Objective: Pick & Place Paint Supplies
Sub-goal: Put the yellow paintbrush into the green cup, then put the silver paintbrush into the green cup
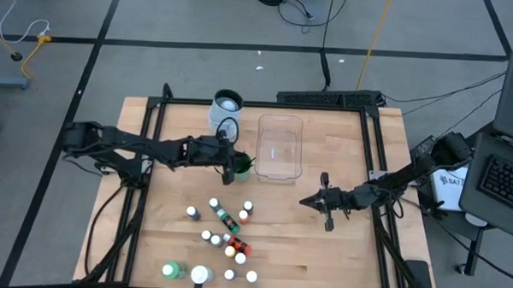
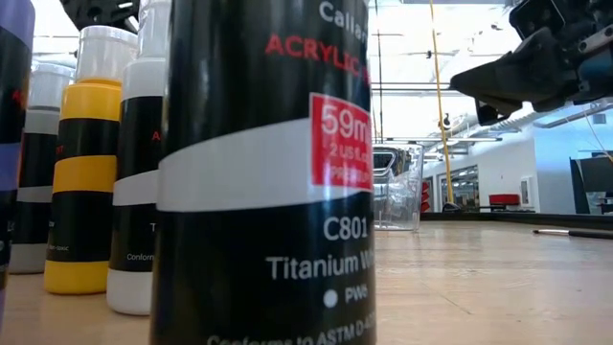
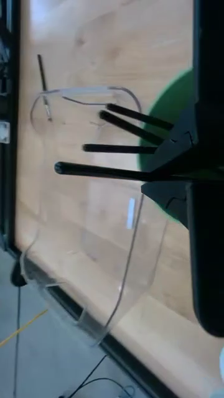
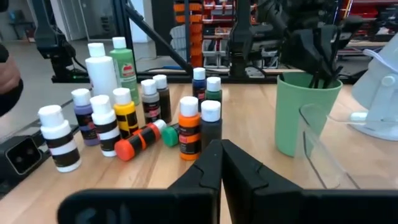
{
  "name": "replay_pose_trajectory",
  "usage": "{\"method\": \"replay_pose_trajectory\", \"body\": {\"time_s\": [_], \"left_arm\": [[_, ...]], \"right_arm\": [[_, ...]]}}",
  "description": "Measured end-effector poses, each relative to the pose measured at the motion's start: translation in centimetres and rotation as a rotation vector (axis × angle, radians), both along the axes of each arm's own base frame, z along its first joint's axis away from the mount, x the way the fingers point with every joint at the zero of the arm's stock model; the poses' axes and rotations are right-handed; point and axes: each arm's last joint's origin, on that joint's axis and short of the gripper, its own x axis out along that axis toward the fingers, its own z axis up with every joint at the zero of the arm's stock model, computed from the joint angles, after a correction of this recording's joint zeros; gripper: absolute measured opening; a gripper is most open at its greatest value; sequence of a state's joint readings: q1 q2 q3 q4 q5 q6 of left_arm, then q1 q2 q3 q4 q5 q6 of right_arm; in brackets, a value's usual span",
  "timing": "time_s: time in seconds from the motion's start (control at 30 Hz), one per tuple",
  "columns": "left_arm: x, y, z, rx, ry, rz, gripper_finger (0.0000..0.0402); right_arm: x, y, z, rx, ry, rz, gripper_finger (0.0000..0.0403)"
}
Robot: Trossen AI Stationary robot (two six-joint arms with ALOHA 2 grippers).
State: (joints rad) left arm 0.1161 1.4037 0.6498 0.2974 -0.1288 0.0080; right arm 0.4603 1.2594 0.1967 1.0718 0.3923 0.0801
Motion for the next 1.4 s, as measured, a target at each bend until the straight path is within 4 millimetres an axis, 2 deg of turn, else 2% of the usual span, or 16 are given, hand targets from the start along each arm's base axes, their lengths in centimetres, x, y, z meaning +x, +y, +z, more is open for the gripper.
{"method": "replay_pose_trajectory", "body": {"time_s": [0.3,0.6,0.7,0.97,1.03,1.1,1.23,1.3,1.4], "left_arm": [[0.1,0.8,-0.9,-0.045,0.028,0.013,0.0014],[-0.7,0.2,1.4,-0.089,-0.060,-0.110,0.0023],[-0.9,0.1,1.9,-0.100,-0.074,-0.124,0.0052],[-1.2,0.2,2.0,-0.086,-0.055,-0.092,0.0165],[-1.9,0.1,2.7,-0.094,-0.051,-0.088,0.0187],[-2.9,-0.1,4.4,-0.100,-0.043,-0.087,0.0203],[-6.7,-0.7,8.8,-0.108,0.001,-0.098,0.0214],[-9.1,-1.3,9.7,-0.090,0.019,-0.077,0.0201],[-11.9,-1.9,9.3,-0.063,0.002,-0.068,0.0146]], "right_arm": [[0.0,0.0,-0.1,-0.020,0.006,0.001,0.0000],[0.0,0.0,-0.1,-0.021,0.006,0.001,0.0000],[0.0,0.0,-0.1,-0.021,0.006,0.001,0.0000],[0.0,0.0,-0.1,-0.024,0.004,0.001,0.0000],[0.0,0.0,-0.1,-0.024,0.004,0.001,0.0000],[0.0,0.0,-0.1,-0.024,0.005,0.001,0.0000],[0.0,0.0,-0.2,-0.036,0.016,0.002,0.0000],[0.0,0.0,-0.2,-0.045,0.015,0.003,0.0000],[0.0,0.0,-0.1,-0.035,0.014,0.002,0.0000]]}}
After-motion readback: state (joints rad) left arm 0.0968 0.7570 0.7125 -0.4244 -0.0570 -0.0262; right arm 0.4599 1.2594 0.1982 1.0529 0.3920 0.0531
